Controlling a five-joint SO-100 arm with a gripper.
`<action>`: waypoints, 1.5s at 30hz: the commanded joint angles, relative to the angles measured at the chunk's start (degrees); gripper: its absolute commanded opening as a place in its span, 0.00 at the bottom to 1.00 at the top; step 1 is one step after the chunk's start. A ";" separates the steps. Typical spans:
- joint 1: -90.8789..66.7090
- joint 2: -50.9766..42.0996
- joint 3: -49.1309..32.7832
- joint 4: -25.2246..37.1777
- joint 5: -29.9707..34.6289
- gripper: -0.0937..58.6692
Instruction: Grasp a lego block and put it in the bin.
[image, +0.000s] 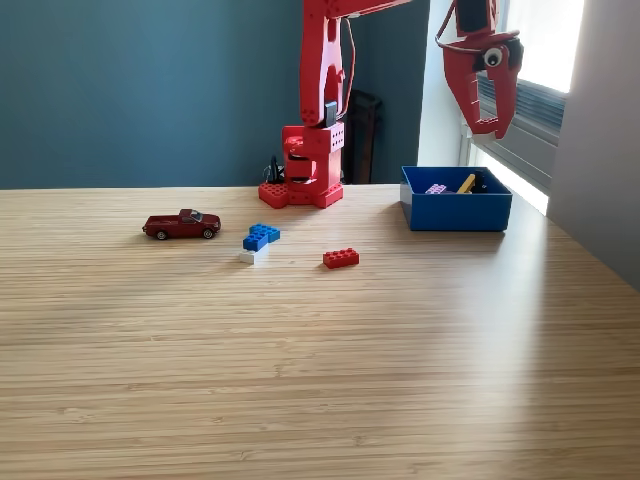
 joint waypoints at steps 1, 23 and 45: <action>-4.83 5.54 0.44 0.53 0.88 0.00; -12.04 5.45 11.95 0.44 -1.67 0.01; -0.97 5.45 5.27 -0.26 -0.62 0.06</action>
